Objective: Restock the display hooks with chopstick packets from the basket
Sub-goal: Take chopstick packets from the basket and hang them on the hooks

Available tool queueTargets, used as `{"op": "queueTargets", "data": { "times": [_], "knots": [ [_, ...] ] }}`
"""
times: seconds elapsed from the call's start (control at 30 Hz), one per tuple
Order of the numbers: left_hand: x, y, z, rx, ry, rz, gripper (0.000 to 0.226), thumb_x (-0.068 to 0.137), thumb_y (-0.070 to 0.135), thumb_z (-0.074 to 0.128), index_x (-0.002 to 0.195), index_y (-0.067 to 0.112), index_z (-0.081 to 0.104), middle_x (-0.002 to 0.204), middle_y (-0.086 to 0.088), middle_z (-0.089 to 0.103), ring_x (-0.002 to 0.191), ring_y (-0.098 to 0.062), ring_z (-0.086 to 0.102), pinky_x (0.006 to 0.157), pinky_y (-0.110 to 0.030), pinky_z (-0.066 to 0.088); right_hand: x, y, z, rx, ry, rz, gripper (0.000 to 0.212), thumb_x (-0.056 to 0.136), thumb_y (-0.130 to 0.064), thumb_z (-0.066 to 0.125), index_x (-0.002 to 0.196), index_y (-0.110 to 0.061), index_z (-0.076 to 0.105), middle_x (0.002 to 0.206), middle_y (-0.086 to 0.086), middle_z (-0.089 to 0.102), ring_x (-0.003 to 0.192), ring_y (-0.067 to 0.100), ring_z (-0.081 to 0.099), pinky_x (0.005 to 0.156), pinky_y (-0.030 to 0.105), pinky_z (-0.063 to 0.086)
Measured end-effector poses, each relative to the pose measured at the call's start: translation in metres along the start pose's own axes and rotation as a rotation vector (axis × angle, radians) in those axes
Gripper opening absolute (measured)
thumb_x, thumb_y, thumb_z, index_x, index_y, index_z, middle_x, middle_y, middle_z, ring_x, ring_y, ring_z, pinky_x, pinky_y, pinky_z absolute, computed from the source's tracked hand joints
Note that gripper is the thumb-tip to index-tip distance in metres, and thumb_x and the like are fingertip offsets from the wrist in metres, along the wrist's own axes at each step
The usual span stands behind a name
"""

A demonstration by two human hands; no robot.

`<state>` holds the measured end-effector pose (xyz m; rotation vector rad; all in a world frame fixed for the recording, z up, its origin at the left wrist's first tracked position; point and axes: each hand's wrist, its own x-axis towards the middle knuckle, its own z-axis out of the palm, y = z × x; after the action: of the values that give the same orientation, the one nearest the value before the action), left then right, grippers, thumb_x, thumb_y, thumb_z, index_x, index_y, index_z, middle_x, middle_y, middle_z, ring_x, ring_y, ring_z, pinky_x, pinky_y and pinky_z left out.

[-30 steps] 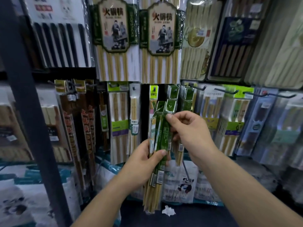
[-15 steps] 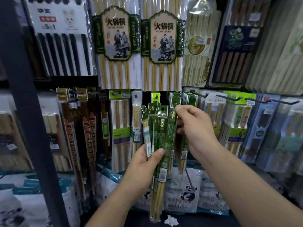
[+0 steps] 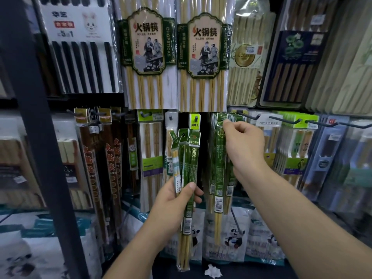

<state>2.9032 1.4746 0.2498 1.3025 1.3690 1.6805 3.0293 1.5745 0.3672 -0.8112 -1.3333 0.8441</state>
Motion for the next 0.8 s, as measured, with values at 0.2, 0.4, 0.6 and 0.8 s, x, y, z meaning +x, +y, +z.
{"op": "queueTargets", "data": {
  "times": [0.2, 0.4, 0.6, 0.8],
  "knots": [
    [0.000, 0.000, 0.000, 0.019, -0.006, 0.015, 0.022, 0.104, 0.026, 0.056, 0.101, 0.006, 0.065, 0.082, 0.003, 0.074, 0.081, -0.012, 0.071, 0.072, -0.017, 0.053, 0.005, 0.005, 0.004, -0.008, 0.073, -0.033, 0.044, 0.097, -0.021, 0.060, 0.060, -0.008, 0.041, 0.047, -0.007, 0.023, 0.049, 0.014, 0.021, 0.073, 0.004, 0.041],
    [-0.001, 0.002, -0.001, -0.027, -0.014, 0.002, 0.023, 0.103, 0.026, 0.056, 0.103, 0.003, 0.063, 0.084, 0.002, 0.074, 0.080, -0.014, 0.070, 0.076, -0.036, 0.054, 0.005, 0.009, 0.004, -0.031, 0.081, -0.054, 0.038, 0.094, -0.016, 0.059, 0.059, -0.010, 0.045, 0.046, -0.009, 0.026, 0.046, 0.010, 0.022, 0.054, -0.008, 0.034],
    [-0.001, 0.002, -0.001, -0.042, -0.026, 0.012, 0.020, 0.104, 0.023, 0.055, 0.103, 0.004, 0.062, 0.084, 0.002, 0.074, 0.078, -0.014, 0.069, 0.073, -0.031, 0.054, 0.009, 0.011, 0.006, -0.077, 0.114, -0.078, 0.039, 0.094, -0.021, 0.061, 0.064, 0.001, 0.049, 0.048, -0.007, 0.032, 0.052, 0.013, 0.030, 0.056, -0.006, 0.038],
    [0.000, 0.000, 0.000, -0.039, -0.035, 0.023, 0.018, 0.104, 0.026, 0.056, 0.099, 0.011, 0.065, 0.084, 0.003, 0.075, 0.079, -0.012, 0.071, 0.072, -0.018, 0.053, 0.006, 0.017, 0.002, -0.225, 0.098, -0.118, 0.038, 0.096, -0.033, 0.062, 0.064, -0.012, 0.063, 0.046, -0.012, 0.046, 0.045, 0.004, 0.043, 0.056, 0.020, 0.041]
  ]
}}
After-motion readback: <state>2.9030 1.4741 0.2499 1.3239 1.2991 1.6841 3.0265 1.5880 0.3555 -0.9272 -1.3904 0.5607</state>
